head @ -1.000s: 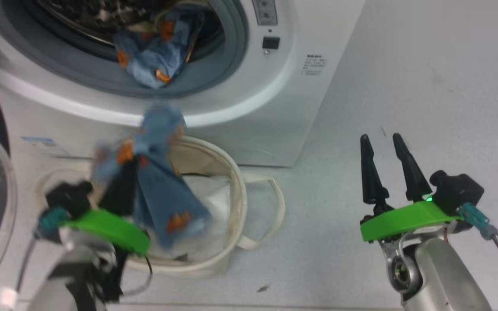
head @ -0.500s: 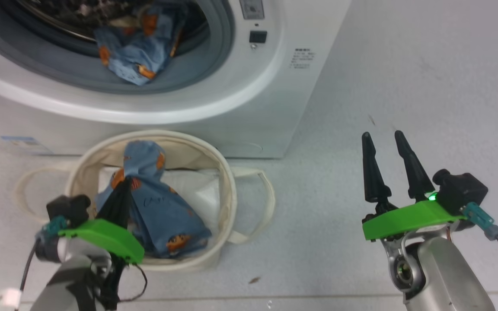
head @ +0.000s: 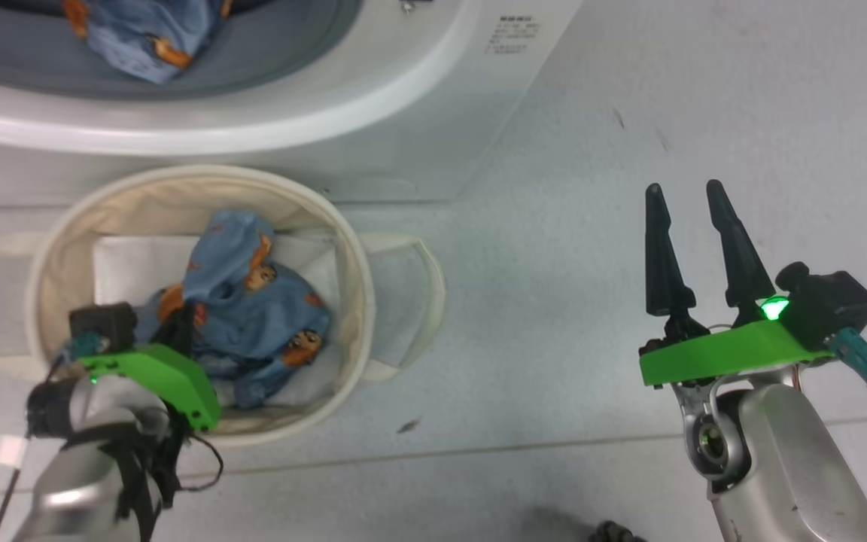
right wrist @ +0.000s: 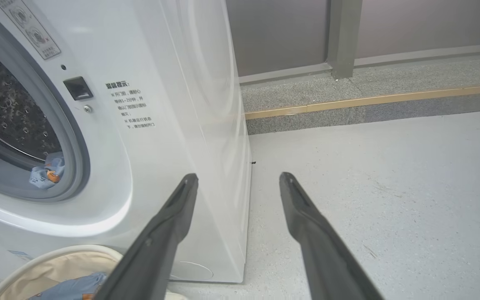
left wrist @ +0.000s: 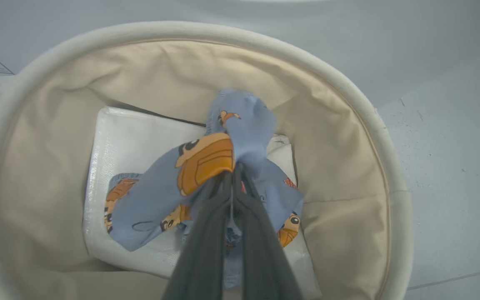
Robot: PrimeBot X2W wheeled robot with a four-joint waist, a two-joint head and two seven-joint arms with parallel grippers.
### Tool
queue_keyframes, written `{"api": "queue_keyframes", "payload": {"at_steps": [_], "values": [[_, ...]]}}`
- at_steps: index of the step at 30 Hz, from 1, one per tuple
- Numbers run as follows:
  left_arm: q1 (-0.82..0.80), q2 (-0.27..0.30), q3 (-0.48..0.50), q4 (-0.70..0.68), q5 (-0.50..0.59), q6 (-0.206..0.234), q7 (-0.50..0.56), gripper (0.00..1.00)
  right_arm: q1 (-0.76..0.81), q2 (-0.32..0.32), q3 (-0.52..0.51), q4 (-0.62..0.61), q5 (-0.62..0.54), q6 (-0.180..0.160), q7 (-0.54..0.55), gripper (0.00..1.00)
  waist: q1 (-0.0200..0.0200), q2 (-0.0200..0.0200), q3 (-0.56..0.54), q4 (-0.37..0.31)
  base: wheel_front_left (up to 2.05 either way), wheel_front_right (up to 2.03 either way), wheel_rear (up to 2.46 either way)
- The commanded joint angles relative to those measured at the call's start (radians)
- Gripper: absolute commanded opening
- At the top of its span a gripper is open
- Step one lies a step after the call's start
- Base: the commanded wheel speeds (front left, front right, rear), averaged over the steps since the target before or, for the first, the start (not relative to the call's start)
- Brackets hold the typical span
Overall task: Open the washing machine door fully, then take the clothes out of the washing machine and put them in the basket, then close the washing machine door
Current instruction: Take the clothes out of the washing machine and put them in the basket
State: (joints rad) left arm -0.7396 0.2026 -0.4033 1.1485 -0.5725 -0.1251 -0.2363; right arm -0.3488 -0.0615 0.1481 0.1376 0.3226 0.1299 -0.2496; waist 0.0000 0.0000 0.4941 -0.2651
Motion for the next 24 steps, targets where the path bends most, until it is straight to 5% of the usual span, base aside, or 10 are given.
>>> {"api": "queue_keyframes", "payload": {"at_steps": [1,10,11,12,13,14,24], "values": [[-0.018,0.026,0.021,0.000,-0.016,-0.005,0.002,0.00,-0.010,0.006,0.017,-0.035,-0.009,0.001,-0.012,1.00,0.0000,0.0000,0.031,-0.018,0.00,0.00,0.00],[-0.065,0.047,-0.018,0.082,-0.099,-0.005,0.025,0.00,-0.023,0.009,0.016,-0.053,-0.014,0.001,-0.012,1.00,0.0000,0.0000,0.083,-0.045,0.00,0.00,0.00],[-0.069,0.052,-0.020,0.085,-0.101,-0.005,0.014,0.07,-0.024,0.010,0.013,-0.055,-0.014,0.001,-0.012,1.00,0.0000,0.0000,0.083,-0.045,0.00,0.00,0.00],[-0.071,0.053,-0.027,0.089,-0.097,-0.005,0.005,0.31,-0.022,0.010,0.009,-0.056,-0.011,0.001,-0.012,1.00,0.0000,0.0000,0.081,-0.044,0.00,0.00,0.00],[-0.070,0.047,-0.032,0.091,-0.099,-0.005,-0.001,0.95,-0.020,0.010,0.006,-0.056,-0.009,0.001,-0.012,1.00,0.0000,0.0000,0.077,-0.041,0.00,0.00,0.00],[-0.069,0.040,-0.034,0.093,-0.107,-0.005,-0.004,1.00,-0.016,0.010,0.004,-0.054,-0.008,0.001,-0.012,1.00,0.0000,0.0000,0.072,-0.038,0.00,0.00,0.00],[-0.043,0.034,-0.088,0.098,-0.126,-0.005,-0.022,1.00,-0.006,0.011,0.013,-0.017,0.002,0.001,-0.012,1.00,0.0000,0.0000,-0.015,0.005,0.00,0.00,0.00]]}}
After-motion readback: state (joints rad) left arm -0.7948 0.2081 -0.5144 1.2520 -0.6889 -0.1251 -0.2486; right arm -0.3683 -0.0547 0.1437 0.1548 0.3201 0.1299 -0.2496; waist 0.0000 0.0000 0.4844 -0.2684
